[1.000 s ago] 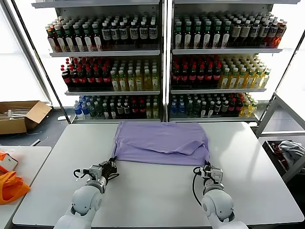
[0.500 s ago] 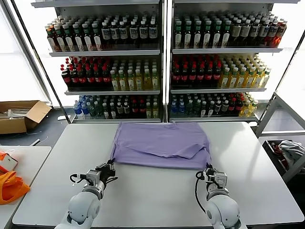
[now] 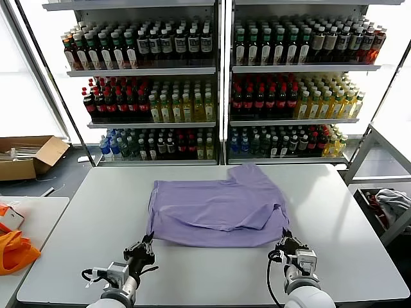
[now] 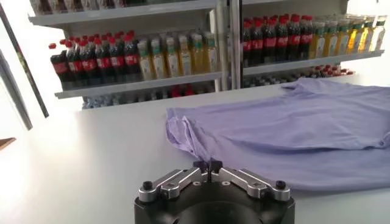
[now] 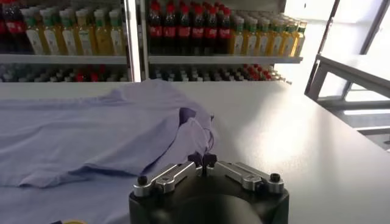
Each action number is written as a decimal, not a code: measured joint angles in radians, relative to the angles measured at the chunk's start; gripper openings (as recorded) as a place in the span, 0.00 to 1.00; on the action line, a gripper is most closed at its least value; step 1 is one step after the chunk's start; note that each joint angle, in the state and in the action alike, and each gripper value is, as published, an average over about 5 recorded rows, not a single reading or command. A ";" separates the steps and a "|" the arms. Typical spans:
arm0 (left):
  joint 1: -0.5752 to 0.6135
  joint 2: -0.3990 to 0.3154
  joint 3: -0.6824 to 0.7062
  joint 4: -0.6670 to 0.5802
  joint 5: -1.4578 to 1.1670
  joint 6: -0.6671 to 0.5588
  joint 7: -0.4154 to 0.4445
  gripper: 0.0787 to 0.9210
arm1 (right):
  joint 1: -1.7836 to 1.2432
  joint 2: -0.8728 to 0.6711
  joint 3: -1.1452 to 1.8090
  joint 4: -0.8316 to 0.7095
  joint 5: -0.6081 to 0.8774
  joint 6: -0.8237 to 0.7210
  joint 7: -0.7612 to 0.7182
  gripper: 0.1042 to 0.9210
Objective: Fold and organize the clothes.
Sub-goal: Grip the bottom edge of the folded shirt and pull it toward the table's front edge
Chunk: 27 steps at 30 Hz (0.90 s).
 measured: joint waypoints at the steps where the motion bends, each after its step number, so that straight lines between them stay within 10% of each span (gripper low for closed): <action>1: 0.024 -0.002 -0.001 -0.012 0.005 -0.005 -0.001 0.01 | -0.018 -0.003 0.001 0.008 -0.001 0.003 0.004 0.02; 16: 0.234 -0.029 -0.004 -0.103 0.050 -0.046 -0.009 0.01 | -0.156 -0.022 0.001 0.060 -0.024 0.018 0.030 0.03; 27: 0.254 -0.045 -0.007 -0.111 0.059 -0.046 -0.010 0.30 | -0.212 -0.013 0.009 0.068 -0.039 0.036 0.032 0.39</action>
